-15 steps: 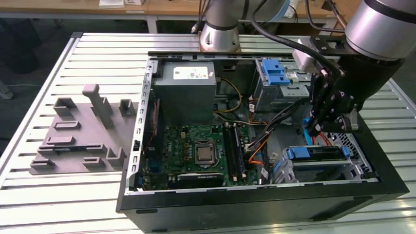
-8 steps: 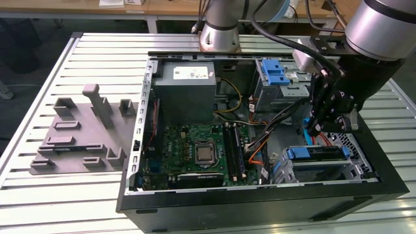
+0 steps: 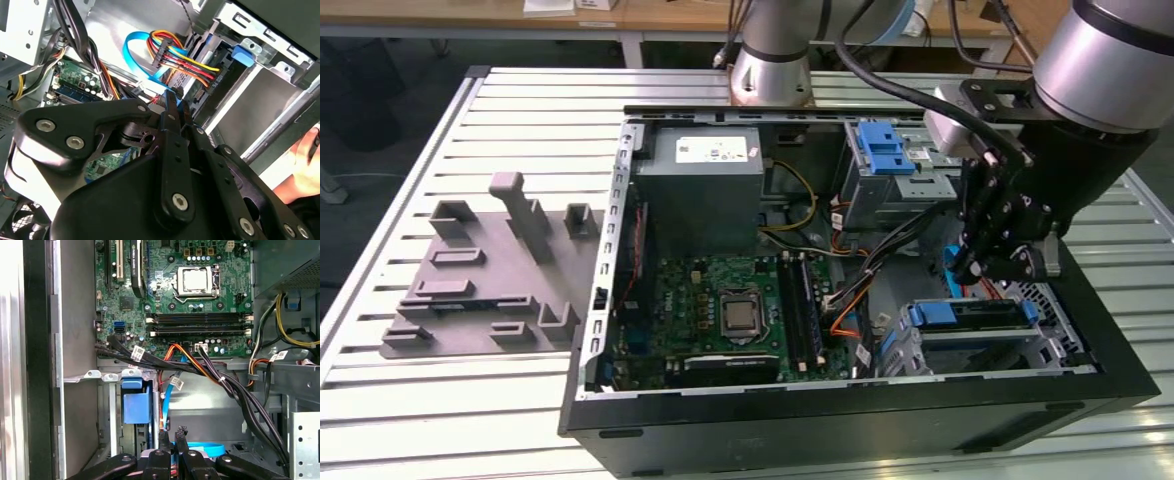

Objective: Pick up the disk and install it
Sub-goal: 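Insert the second disk wire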

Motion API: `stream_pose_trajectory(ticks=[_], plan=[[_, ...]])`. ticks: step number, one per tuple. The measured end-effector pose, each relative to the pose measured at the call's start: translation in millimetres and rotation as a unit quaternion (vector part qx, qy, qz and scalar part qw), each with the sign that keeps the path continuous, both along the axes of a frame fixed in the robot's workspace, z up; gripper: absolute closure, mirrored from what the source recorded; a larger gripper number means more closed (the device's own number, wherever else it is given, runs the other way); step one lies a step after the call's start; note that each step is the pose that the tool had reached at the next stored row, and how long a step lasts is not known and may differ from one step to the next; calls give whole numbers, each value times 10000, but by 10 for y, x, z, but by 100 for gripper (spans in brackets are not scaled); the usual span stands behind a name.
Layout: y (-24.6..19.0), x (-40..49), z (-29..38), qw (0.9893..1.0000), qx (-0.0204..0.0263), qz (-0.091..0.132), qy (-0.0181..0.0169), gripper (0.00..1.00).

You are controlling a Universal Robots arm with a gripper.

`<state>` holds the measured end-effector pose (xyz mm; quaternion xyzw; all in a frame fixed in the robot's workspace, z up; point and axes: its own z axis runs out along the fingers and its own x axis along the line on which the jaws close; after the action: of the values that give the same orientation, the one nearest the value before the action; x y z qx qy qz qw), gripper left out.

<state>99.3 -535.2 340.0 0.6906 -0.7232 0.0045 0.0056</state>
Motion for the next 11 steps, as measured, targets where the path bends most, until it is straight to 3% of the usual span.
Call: stream_pose_trajectory(ticks=[7,11], plan=[[-26,0,-5,10000,0,1,-8,84],[-69,0,-15,10000,0,1,-8,84]])
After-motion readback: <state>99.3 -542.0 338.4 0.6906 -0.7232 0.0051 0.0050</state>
